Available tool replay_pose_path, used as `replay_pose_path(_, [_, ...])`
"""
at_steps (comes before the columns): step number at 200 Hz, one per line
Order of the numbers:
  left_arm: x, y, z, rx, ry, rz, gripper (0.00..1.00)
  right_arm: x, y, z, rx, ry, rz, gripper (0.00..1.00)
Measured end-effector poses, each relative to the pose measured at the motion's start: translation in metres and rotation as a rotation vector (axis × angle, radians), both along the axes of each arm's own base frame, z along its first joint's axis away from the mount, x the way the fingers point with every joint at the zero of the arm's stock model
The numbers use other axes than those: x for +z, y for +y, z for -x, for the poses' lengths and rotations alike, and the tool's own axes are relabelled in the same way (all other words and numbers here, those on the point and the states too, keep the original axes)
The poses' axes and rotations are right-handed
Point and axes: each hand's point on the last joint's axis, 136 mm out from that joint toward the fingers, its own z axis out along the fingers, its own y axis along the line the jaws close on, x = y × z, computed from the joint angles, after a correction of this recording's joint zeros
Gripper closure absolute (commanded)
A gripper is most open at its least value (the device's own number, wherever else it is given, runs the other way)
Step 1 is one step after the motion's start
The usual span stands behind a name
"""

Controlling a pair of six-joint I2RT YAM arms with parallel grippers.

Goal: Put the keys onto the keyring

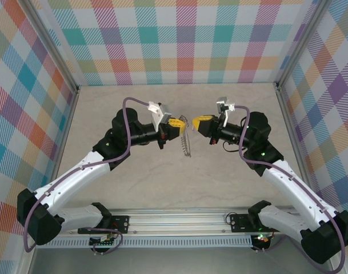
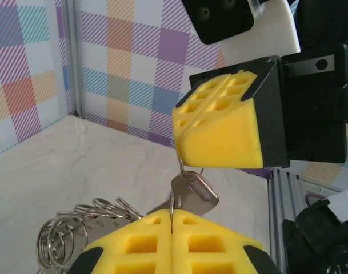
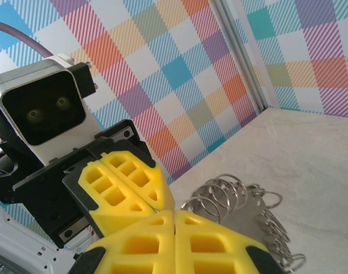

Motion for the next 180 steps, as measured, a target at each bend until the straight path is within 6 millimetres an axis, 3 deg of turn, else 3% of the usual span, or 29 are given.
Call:
replay_pose_path(67, [-0.005,-0.01,0.0,-0.019,0.014,-0.012,1.0,0.003,0.003,0.002,0.025,0.002,-0.015,1.0])
replay_pose_path(180, [0.003,-0.014,0.002,-0.028,0.0,-0.001,1.0,0.004,0.006,0.004,0.053,-0.003,-0.023,1.0])
